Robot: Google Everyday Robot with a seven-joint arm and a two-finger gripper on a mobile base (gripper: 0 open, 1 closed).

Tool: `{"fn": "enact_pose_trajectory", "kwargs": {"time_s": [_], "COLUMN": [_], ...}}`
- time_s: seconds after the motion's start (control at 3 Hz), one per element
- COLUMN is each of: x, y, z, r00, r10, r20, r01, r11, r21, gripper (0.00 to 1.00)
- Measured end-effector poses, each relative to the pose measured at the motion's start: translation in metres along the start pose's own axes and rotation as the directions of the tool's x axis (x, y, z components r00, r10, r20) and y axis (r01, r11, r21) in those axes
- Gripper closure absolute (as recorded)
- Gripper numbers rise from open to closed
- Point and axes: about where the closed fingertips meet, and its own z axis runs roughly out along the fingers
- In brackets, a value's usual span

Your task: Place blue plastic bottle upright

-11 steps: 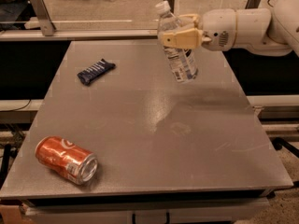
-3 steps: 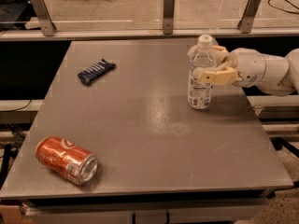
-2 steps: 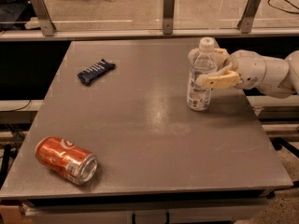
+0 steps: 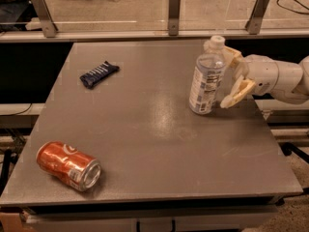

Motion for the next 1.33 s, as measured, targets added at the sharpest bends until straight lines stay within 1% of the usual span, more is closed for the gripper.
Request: {"fn": "enact_pose_trajectory", "kwargs": {"time_s": [0.33,0.67,1.0,1.33], "x": [-0.009,-0.036,-0.086,-0.1], "y": [0.0,-0.004,-0.013,-0.017], "z": [-0.015,-0.055,-0.115,-0.134], "r00": [0.997,0.965,0.889,0.873], "r10": [-0.021,-0.049,-0.053,-0.06], "r20": [-0.08,-0.258,-0.454,-0.485], "r01": [0.023,0.078,0.184,0.224], "r11": [0.9993,0.9914,0.9506,0.9309], "r21": [0.03,0.105,0.25,0.288], "gripper": [0.0,0.0,0.0,0.0]}}
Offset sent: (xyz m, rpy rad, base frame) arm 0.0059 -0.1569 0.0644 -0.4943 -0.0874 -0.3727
